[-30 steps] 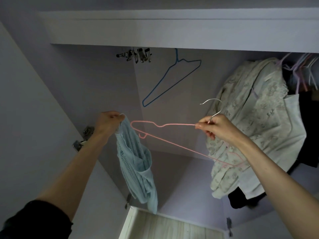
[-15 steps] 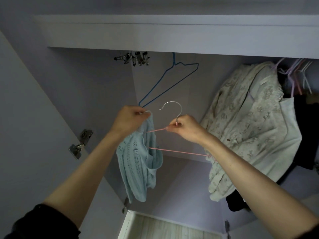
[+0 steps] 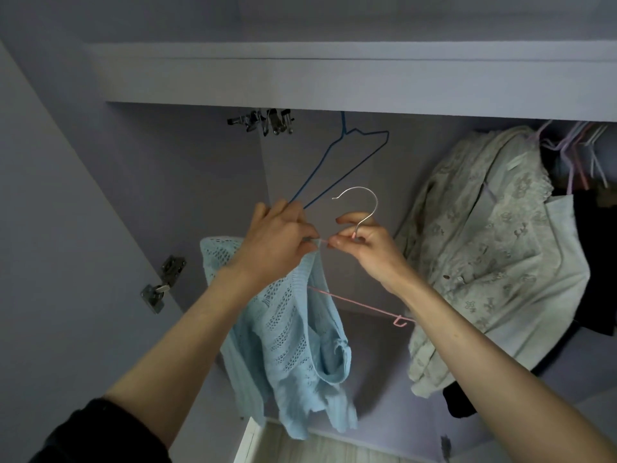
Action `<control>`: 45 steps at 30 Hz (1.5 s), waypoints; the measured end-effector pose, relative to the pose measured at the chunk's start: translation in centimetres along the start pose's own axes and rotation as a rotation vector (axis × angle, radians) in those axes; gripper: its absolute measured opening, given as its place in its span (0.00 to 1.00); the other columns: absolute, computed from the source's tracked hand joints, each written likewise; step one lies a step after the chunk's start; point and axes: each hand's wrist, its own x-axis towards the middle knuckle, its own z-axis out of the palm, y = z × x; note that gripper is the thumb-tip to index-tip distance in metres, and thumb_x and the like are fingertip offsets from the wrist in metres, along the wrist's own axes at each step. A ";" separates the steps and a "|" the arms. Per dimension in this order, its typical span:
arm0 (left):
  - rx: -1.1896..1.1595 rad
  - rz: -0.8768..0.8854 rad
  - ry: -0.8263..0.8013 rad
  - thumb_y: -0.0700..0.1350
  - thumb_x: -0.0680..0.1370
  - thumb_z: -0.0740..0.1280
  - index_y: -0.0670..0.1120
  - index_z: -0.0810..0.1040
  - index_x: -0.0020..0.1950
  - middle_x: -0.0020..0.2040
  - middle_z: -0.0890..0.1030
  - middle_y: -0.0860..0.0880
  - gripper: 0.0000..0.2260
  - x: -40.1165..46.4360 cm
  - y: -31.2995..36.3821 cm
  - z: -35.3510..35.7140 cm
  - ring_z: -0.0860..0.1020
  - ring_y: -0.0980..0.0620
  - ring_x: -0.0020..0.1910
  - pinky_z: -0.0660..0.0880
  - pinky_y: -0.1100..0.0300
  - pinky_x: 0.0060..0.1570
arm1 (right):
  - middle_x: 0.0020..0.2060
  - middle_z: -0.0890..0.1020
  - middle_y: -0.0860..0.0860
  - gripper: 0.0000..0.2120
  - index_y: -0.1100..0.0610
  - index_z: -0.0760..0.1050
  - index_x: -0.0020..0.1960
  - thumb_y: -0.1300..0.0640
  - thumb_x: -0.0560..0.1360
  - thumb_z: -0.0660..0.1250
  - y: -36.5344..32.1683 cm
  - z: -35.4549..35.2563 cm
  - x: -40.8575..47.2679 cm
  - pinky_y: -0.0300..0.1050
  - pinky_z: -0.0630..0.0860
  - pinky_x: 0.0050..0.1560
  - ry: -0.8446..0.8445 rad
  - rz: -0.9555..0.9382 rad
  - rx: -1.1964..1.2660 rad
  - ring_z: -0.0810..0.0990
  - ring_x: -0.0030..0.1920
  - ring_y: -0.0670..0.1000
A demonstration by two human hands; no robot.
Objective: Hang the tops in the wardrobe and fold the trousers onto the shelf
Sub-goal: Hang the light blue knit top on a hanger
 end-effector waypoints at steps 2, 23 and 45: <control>-0.039 0.020 0.038 0.49 0.78 0.65 0.51 0.83 0.53 0.50 0.81 0.53 0.09 0.1 0.0 0.0 0.75 0.52 0.51 0.51 0.61 0.47 | 0.56 0.75 0.52 0.06 0.64 0.82 0.47 0.63 0.73 0.70 -0.5 -0.1 -0.1 0.21 0.62 0.52 -0.010 -0.010 -0.024 0.71 0.56 0.44; -0.843 -0.455 0.007 0.42 0.72 0.72 0.54 0.82 0.38 0.33 0.83 0.58 0.07 0.6 -1.8 -5.0 0.79 0.64 0.33 0.73 0.74 0.35 | 0.73 0.62 0.48 0.19 0.45 0.73 0.66 0.45 0.76 0.64 9.3 3.7 -2.0 0.52 0.59 0.71 -0.269 -0.082 -0.663 0.55 0.74 0.52; -0.446 -0.618 -0.118 0.41 0.76 0.69 0.44 0.84 0.52 0.40 0.82 0.48 0.07 -4.2 -6.5 -0.5 0.77 0.55 0.40 0.70 0.60 0.45 | 0.58 0.78 0.51 0.14 0.51 0.76 0.59 0.47 0.77 0.62 11.9 -10.5 -1.6 0.43 0.71 0.54 -0.298 0.166 -1.201 0.77 0.58 0.52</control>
